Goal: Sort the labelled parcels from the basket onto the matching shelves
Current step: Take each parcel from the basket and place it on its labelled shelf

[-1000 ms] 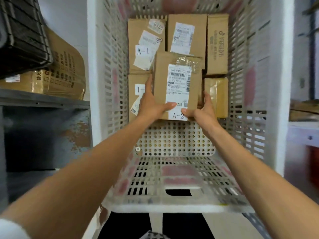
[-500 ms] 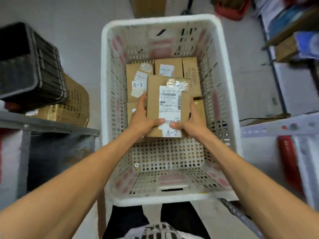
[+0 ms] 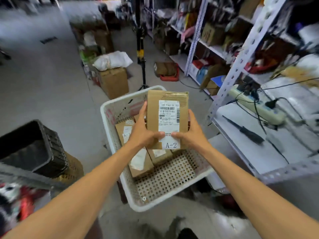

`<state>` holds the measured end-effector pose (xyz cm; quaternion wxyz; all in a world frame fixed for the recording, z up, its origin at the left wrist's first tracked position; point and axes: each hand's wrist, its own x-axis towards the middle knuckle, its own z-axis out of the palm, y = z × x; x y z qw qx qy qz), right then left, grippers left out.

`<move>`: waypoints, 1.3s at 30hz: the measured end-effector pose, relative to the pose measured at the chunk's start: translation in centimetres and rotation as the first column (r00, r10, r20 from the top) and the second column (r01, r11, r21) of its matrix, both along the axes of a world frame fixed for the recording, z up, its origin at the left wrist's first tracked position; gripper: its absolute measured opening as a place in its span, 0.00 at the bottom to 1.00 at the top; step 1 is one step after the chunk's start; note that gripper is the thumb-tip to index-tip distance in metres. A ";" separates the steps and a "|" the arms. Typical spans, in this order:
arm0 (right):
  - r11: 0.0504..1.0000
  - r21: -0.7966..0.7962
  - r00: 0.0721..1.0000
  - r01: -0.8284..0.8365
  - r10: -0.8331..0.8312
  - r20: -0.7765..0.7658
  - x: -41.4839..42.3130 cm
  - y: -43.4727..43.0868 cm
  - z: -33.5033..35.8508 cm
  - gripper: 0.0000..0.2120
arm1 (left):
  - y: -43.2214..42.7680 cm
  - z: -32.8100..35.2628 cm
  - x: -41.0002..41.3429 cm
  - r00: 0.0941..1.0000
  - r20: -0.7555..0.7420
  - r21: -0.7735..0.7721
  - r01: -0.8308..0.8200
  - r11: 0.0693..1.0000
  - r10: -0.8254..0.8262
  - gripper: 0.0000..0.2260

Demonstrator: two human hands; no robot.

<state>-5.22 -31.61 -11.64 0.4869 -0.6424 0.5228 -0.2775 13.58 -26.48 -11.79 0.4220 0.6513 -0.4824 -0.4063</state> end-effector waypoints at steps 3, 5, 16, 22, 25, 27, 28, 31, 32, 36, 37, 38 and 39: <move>1.000 0.009 1.000 0.029 -0.029 0.005 -1.2 3.0 1.7 0.56 | 2.3 1.9 -1.3 0.998 0.051 -0.032 0.027 0.999 -0.025 0.56; 0.999 -0.015 0.999 0.034 -0.034 0.025 -2.1 4.7 2.6 0.57 | 4.0 3.0 -2.0 0.997 0.079 -0.058 0.023 0.998 -0.018 0.55; 0.986 -0.169 0.991 -0.005 0.027 0.129 -11.7 18.0 4.1 0.44 | 17.4 5.7 -11.1 0.990 0.129 -0.115 0.067 0.991 -0.052 0.53; 0.982 -0.184 0.992 0.040 -0.018 0.123 -18.7 24.8 3.9 0.48 | 23.3 5.6 -17.3 0.983 0.116 -0.092 0.155 0.984 -0.144 0.53; 0.980 -0.171 0.989 0.102 -0.082 0.123 -22.8 27.7 3.1 0.49 | 24.9 5.5 -21.1 0.966 0.132 -0.068 0.233 0.970 -0.223 0.53; 0.973 -0.157 0.981 0.169 -0.151 0.121 -25.8 29.2 2.8 0.50 | 25.3 5.6 -24.0 0.947 0.157 -0.077 0.293 0.953 -0.279 0.52; 0.967 -0.157 0.976 0.201 -0.184 0.121 -27.3 29.8 2.7 0.51 | 25.2 5.6 -25.5 0.937 0.171 -0.080 0.323 0.943 -0.306 0.52; 0.942 -0.160 0.955 0.296 -0.288 0.073 -31.7 31.2 3.0 0.55 | 24.5 5.8 -30.0 0.902 0.180 -0.079 0.412 0.908 -0.393 0.52; 0.929 -0.163 0.943 0.334 -0.328 0.060 -33.3 31.6 3.2 0.56 | 24.1 5.9 -31.8 0.885 0.177 -0.081 0.449 0.890 -0.430 0.51; 0.838 -0.153 0.851 0.524 -0.523 0.054 -40.1 33.6 3.6 0.57 | 22.2 5.9 -39.8 0.780 0.157 -0.085 0.622 0.779 -0.606 0.51; 0.805 -0.150 0.817 0.574 -0.574 0.051 -41.9 34.4 3.6 0.57 | 21.8 5.7 -41.9 0.747 0.148 -0.085 0.662 0.744 -0.648 0.51; 0.766 -0.152 0.779 0.625 -0.625 0.052 -43.8 35.2 3.7 0.57 | 21.6 5.8 -44.1 0.709 0.153 -0.086 0.704 0.705 -0.689 0.52; 0.723 -0.155 0.736 0.673 -0.675 0.051 -45.5 36.0 3.9 0.57 | 21.4 6.0 -46.4 0.669 0.166 -0.091 0.742 0.664 -0.725 0.52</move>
